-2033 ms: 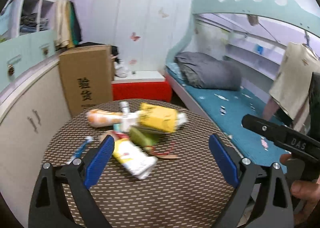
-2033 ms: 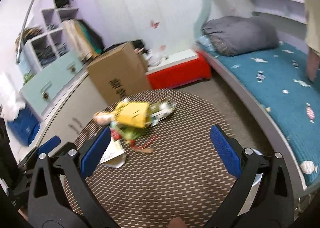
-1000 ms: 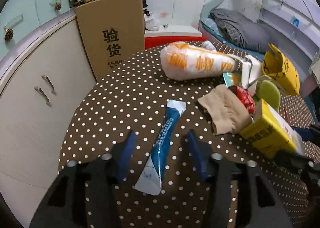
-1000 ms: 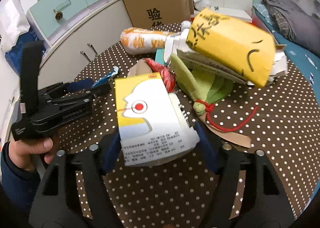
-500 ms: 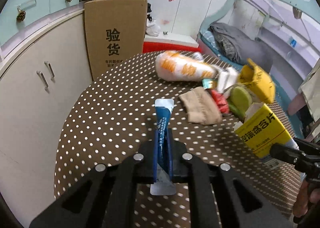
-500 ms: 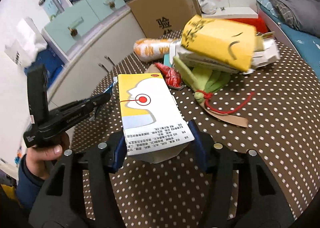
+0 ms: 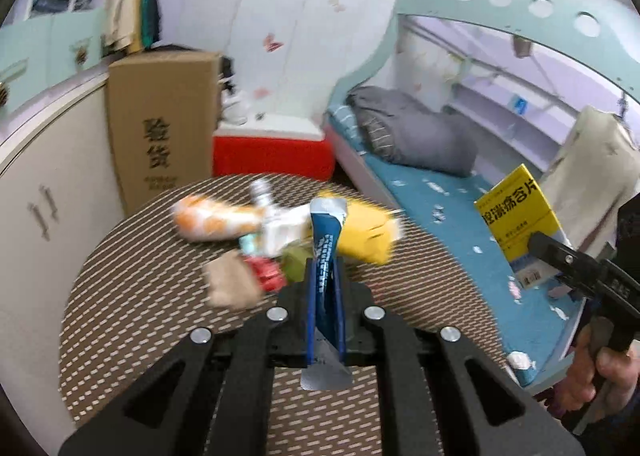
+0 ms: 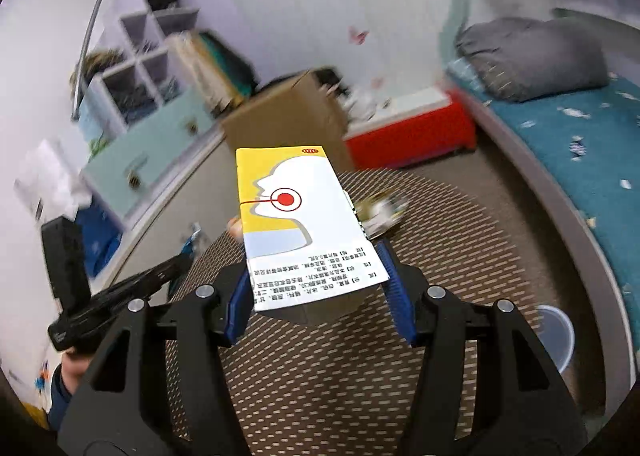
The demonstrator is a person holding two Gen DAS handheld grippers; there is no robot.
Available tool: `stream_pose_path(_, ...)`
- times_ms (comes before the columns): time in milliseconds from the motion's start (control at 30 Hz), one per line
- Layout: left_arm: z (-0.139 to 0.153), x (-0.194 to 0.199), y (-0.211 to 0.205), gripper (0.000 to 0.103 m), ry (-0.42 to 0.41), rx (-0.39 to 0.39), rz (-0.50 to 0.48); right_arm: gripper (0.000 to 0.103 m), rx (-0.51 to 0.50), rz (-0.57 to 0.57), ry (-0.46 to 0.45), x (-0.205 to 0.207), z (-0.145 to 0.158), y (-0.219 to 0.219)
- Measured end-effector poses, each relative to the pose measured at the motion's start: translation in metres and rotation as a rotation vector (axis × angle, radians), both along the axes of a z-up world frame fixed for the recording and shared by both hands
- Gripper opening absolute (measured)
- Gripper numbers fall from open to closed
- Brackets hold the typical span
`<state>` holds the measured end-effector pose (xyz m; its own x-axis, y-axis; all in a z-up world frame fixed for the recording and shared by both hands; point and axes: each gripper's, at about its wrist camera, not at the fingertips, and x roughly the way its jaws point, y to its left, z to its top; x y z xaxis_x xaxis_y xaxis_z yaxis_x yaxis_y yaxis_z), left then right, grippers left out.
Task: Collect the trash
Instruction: 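Carry the box and tube over the blue bin with both grippers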
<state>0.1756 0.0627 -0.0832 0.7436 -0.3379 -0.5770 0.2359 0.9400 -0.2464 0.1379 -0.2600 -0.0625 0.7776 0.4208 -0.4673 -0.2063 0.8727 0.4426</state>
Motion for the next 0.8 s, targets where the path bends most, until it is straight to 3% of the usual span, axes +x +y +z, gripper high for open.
stream_pose_path(167, 0.017, 0.004, -0.060, 0.008, -0.032, -0.015, -0.092, 0.056, -0.001, -0.137, -0.006, -0.004, -0.001, -0.060)
stream_pose_path(400, 0.023, 0.013, -0.161, 0.008, -0.041, -0.024, -0.256, 0.056, 0.036, -0.351, 0.051, -0.016, -0.026, -0.151)
stream_pose_path(600, 0.006, 0.030, -0.246, 0.008, 0.016, -0.029, -0.376, 0.056, 0.049, -0.465, 0.159, -0.010, -0.066, -0.205)
stream_pose_path(800, -0.028, 0.049, -0.319, 0.008, 0.111, -0.008, -0.452, 0.056, 0.102, -0.511, 0.260, 0.003, -0.112, -0.237)
